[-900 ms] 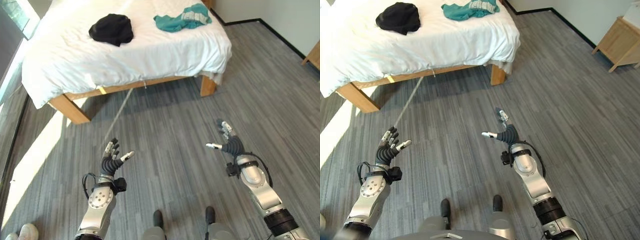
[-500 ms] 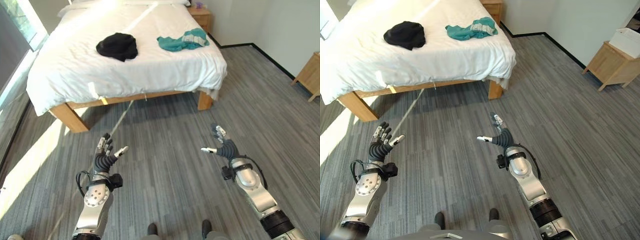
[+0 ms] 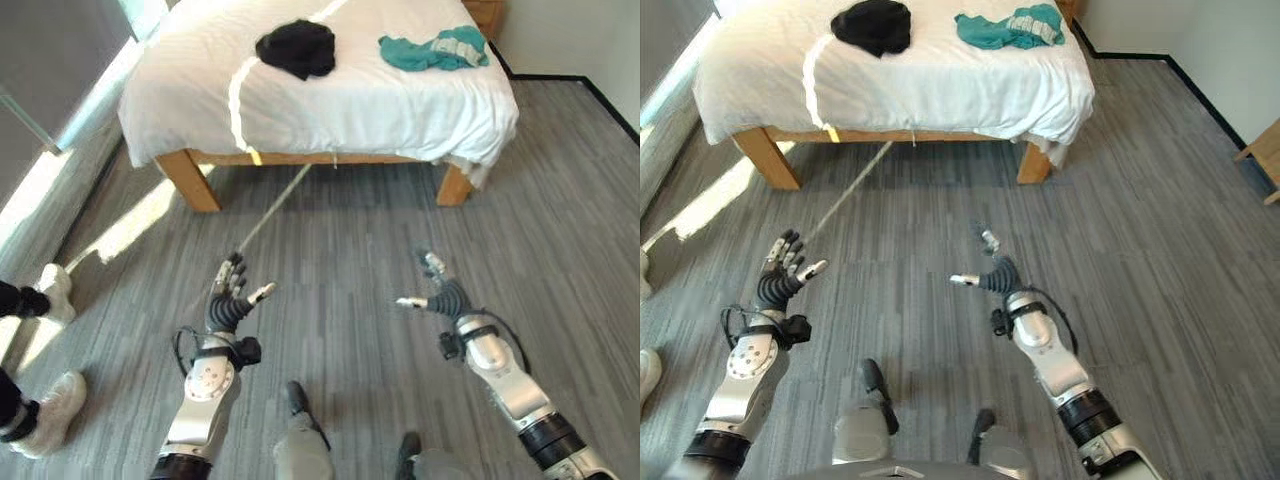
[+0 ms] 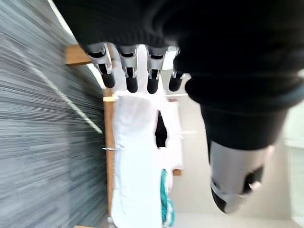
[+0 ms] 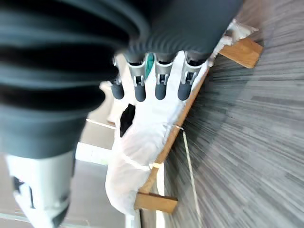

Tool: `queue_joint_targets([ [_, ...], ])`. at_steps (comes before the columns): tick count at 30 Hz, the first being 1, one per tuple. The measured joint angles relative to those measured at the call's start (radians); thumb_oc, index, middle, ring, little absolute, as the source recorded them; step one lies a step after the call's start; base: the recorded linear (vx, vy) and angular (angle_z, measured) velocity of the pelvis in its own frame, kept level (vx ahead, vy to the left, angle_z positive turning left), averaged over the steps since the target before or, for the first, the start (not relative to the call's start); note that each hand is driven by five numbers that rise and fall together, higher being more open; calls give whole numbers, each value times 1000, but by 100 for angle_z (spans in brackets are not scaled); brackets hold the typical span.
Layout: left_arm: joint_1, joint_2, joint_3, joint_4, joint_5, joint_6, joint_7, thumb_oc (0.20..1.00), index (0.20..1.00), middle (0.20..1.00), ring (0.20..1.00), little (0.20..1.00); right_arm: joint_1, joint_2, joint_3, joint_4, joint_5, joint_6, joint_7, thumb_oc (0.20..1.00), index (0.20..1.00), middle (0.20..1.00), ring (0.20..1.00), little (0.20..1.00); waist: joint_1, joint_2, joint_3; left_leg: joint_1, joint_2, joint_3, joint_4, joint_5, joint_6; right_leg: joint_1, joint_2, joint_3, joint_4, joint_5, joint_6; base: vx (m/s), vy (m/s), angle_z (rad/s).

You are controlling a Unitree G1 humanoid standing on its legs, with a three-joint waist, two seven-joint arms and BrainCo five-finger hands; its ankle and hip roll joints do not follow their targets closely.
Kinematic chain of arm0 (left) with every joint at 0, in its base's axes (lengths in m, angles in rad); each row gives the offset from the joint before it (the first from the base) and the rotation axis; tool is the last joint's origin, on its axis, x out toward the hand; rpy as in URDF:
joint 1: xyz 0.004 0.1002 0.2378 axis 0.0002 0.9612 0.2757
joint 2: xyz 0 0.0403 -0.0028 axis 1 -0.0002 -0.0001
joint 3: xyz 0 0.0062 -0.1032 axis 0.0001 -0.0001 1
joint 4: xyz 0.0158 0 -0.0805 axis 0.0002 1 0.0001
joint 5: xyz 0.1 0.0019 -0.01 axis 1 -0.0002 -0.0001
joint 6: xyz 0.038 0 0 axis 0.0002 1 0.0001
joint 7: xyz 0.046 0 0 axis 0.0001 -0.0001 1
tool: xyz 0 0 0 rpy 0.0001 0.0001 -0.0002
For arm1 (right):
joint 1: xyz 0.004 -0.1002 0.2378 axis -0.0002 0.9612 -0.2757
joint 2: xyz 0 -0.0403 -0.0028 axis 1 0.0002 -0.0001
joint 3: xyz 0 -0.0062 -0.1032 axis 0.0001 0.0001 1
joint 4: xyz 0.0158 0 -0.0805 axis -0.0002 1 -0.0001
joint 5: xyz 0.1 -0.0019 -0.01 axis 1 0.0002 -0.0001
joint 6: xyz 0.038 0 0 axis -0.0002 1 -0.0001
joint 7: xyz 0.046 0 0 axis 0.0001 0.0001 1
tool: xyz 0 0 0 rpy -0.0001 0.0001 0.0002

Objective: Pick up bed clothes into laundry basket.

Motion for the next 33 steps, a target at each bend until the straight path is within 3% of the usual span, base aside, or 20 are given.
queue_joint_targets([
  [1,6,3,3,-1,0,6,-1,1000,1000,1000,1000,1000,-7,0,2,1,-1,0,9,1000,1000,1000,1000,1000,2,13,6,34,12,14,-7,20,-2,23,-2,-3,-8,8,2,726,282,-76],
  [3,33,42,18,-6,1,16,-7,1000,1000,1000,1000,1000,-1,31,38,4,-3,3,14,1000,1000,1000,1000,1000,17,-19,1,66,-15,9,51,33,-1,31,-58,30,21,-3,11,388,173,-60],
  [5,53,73,27,-11,1,16,-13,1000,1000,1000,1000,1000,9,61,73,-1,-9,-1,32,1000,1000,1000,1000,1000,26,-70,-48,76,-37,49,130,30,0,113,-84,57,-122,-14,36,456,193,-61],
  [6,37,65,27,-2,1,17,-12,1000,1000,1000,1000,1000,-16,65,77,15,-10,-10,36,1000,1000,1000,1000,1000,37,-57,-39,77,-26,53,154,-25,48,71,-102,57,-2,1,98,253,113,-63],
  [8,10,80,2,-4,0,19,-16,1000,1000,1000,1000,1000,-17,93,86,24,-10,-5,44,1000,1000,1000,1000,1000,-5,-48,-31,99,-30,60,152,-17,74,-19,-121,28,352,37,169,312,166,6],
  [11,4,101,-27,-5,0,17,-34,1000,1000,1000,1000,1000,-36,115,97,20,-11,-6,50,1000,1000,1000,1000,1000,-54,-39,-15,178,-60,62,94,-25,106,-130,-186,24,591,149,199,566,112,-3],
  [12,6,104,-42,-5,0,17,-36,1000,1000,1000,1000,1000,-41,111,98,19,-13,-6,52,1000,1000,1000,1000,1000,-70,-35,-13,220,-89,66,46,-24,107,-143,-232,-12,618,104,186,538,8,-10],
  [14,6,105,-51,-14,-2,15,-40,1000,1000,1000,1000,1000,-44,94,97,-2,-15,-6,52,1000,1000,1000,1000,1000,-98,-24,-19,253,-115,66,1,-19,115,-148,-268,-70,466,72,157,505,-66,-13],
  [16,2,97,-55,-22,-9,15,-48,1000,1000,1000,1000,1000,-43,75,100,-27,-15,-9,53,1000,1000,1000,1000,1000,-152,-33,-26,259,-132,48,-24,-6,114,-162,-258,-108,250,75,150,634,-141,12],
  [17,-5,83,-67,-16,-11,15,-56,1000,1000,1000,1000,1000,-41,60,110,-30,-15,-8,56,1000,1000,1000,1000,1000,-181,-37,-31,258,-137,24,-39,1,109,-153,-229,-109,54,87,164,553,-105,35],
  [19,-37,55,-104,32,-10,16,-79,1000,1000,1000,1000,1000,-41,48,114,-16,-12,-5,55,1000,1000,1000,1000,1000,-228,-42,-35,259,-148,-31,-53,0,100,-160,-211,-124,-137,156,163,589,-105,72],
  [21,-19,37,-116,37,-8,15,-95,1000,1000,1000,1000,1000,-40,52,117,-9,-12,-4,54,1000,1000,1000,1000,1000,-250,-59,-45,279,-150,-70,-59,-6,89,-176,-210,-139,-157,193,159,465,-68,83],
  [22,2,45,-124,30,-8,15,-103,1000,1000,1000,1000,1000,-30,52,119,-9,-12,-4,54,1000,1000,1000,1000,1000,-251,-75,-57,301,-151,-96,-60,-17,56,-152,-209,-127,-142,179,156,484,-131,84],
  [23,12,27,-128,35,-9,15,-108,1000,1000,1000,1000,1000,-30,43,113,-3,-13,-4,54,1000,1000,1000,1000,1000,-252,-45,-69,318,-129,-116,-57,-16,29,-139,-194,-114,-126,279,137,320,-107,65],
  [24,22,1,-126,31,-9,15,-111,1000,1000,1000,1000,1000,-39,29,113,8,-16,-4,53,1000,1000,1000,1000,1000,-245,-10,-72,331,-112,-115,-44,-20,24,-137,-173,-115,-101,287,135,284,-220,31],
  [26,32,-29,-141,21,-9,14,-113,1000,1000,1000,1000,1000,-56,5,97,28,-29,-3,50,1000,1000,1000,1000,1000,-240,44,-85,317,-106,-109,72,-27,6,-114,-133,-134,-86,255,82,398,-322,16],
  [29,-16,-23,-156,19,-18,2,-114,1000,1000,1000,1000,1000,-89,17,86,53,-43,-3,48,1000,1000,1000,1000,1000,-194,-8,-66,172,39,-202,476,53,-19,-48,-102,-157,-52,216,-18,375,-223,-11],
  [31,-32,-20,-169,19,-18,2,-120,1000,1000,1000,1000,1000,-94,17,66,32,-44,-9,44,1000,1000,1000,1000,1000,-198,-41,-54,100,25,-210,572,44,-37,7,-95,-133,-89,160,-25,477,18,-7],
  [32,-37,-18,-176,12,-13,2,-123,1000,1000,1000,1000,1000,-87,14,57,25,-44,-9,39,1000,1000,1000,1000,1000,-183,-50,-51,71,-18,-205,549,-16,-38,26,-97,-117,-111,159,-23,550,168,-29],
  [33,-45,-14,-177,2,-11,1,-123,1000,1000,1000,1000,1000,-85,9,46,26,-45,-8,37,1000,1000,1000,1000,1000,-162,-57,-48,78,-56,-167,447,-21,-29,40,-90,-99,-128,168,-33,406,259,-55],
])
